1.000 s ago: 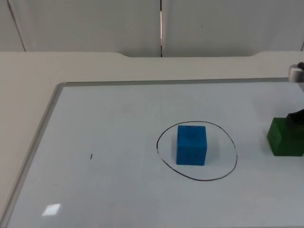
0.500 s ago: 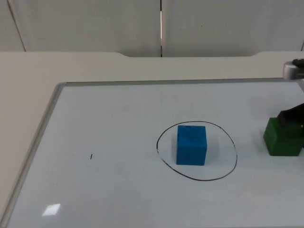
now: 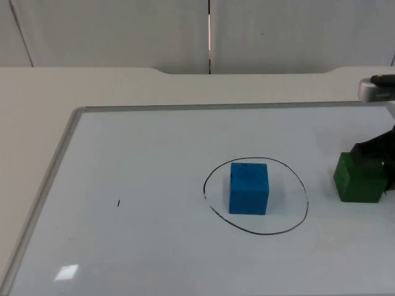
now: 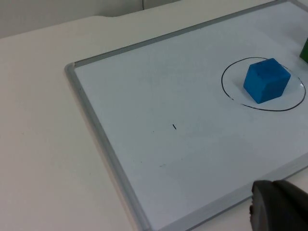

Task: Push the two cubes into the marked area.

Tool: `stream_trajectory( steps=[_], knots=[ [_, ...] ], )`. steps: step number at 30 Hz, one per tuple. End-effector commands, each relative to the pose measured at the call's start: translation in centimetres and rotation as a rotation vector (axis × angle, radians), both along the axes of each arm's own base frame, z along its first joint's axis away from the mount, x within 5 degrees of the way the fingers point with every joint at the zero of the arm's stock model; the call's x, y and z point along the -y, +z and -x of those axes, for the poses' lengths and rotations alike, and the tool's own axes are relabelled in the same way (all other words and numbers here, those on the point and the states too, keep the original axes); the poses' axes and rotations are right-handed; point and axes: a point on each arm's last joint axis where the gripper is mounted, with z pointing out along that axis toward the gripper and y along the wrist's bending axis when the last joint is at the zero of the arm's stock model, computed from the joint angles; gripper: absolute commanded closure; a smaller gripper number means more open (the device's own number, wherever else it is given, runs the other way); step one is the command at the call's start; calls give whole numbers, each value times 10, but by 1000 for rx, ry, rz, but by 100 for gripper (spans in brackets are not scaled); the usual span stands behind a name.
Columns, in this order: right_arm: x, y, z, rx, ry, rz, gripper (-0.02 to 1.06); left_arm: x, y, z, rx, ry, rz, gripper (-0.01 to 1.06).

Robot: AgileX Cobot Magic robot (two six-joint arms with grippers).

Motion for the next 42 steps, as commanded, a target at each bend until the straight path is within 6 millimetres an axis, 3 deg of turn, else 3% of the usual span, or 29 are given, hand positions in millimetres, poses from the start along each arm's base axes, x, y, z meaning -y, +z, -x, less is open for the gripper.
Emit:
stream_trajectory(
  steps=[1,22,42],
  knots=[
    [-3,1,-1,12,-11,-13,104,-1,-1,0,3,6,-8,105],
    [-22,1,2,23,-8,-53,104,-1,-1,0,3,6,-8,105],
    [-22,1,1,37,-10,-60,104,-1,-1,0,3,6,-8,105]
  ],
)
